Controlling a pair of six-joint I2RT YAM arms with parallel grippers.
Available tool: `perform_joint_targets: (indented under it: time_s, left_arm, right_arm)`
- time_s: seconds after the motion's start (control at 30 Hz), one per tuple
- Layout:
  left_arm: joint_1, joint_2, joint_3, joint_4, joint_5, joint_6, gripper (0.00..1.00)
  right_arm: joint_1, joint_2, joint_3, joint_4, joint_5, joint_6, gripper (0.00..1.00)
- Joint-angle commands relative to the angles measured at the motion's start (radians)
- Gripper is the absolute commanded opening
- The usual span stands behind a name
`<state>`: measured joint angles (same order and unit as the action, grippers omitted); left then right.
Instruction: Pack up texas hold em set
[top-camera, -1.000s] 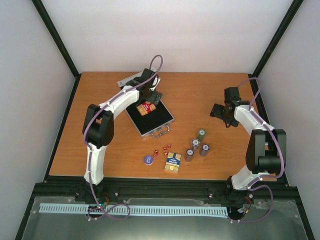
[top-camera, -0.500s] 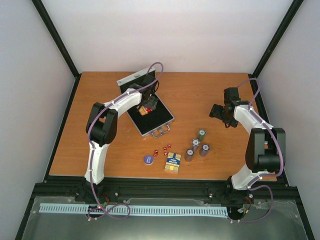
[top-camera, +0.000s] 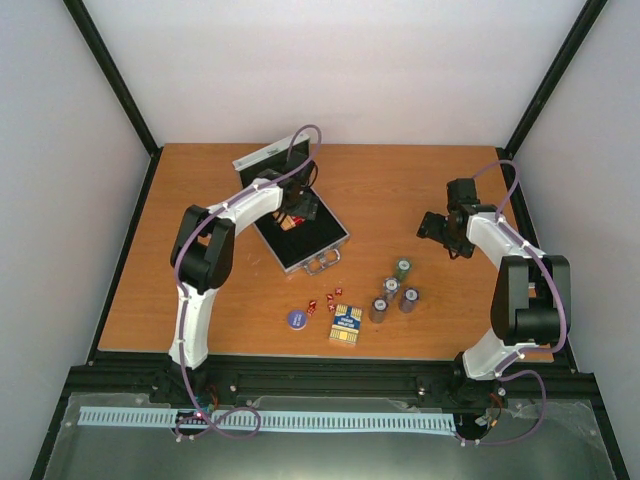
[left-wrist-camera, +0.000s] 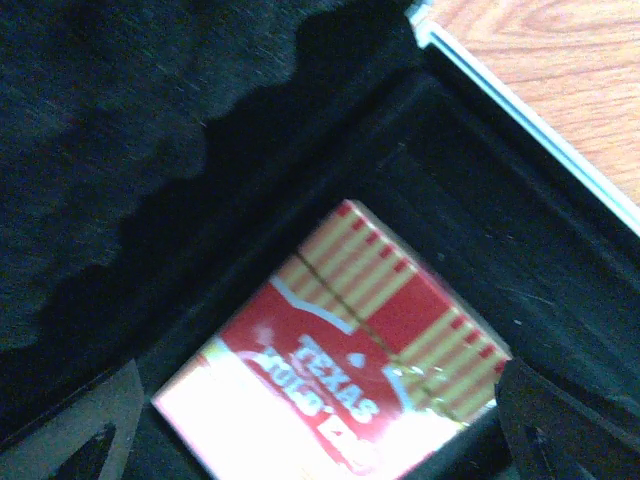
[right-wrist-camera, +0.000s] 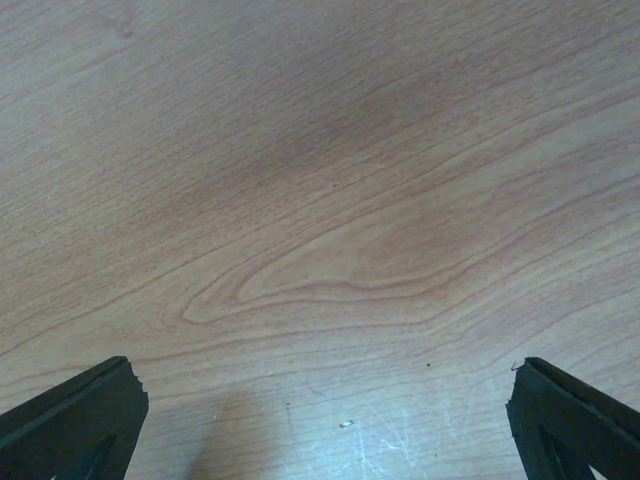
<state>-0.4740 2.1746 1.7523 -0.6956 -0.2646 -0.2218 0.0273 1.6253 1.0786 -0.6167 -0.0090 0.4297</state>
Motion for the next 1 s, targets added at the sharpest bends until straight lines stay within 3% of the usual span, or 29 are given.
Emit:
perform_joint_targets:
  time_s: [0.0, 0.53, 0.73, 0.97]
  left_arm:
    - [0.005, -0.034, -0.019, 0.027, 0.118, -0.146, 1.00]
    - [0.005, 0.008, -0.028, -0.073, -0.047, -0.178, 1.00]
    - [0.004, -0.093, -0.127, 0.050, 0.109, -0.114, 1.00]
    - [0.000, -0.181, -0.140, 0.090, 0.243, 0.068, 1.00]
  right_arm:
    - [-0.008, -0.005, -0.018, 0.023, -0.005, -0.008, 1.00]
    - [-0.007, 0.014, -0.032, 0.044, -0.042, -0.015, 1.00]
    - [-0.008, 0.009, -0.039, 0.057, -0.049, -0.016, 1.00]
    - [-0.008, 0.014, -0.059, 0.083, -0.063, -0.007, 1.00]
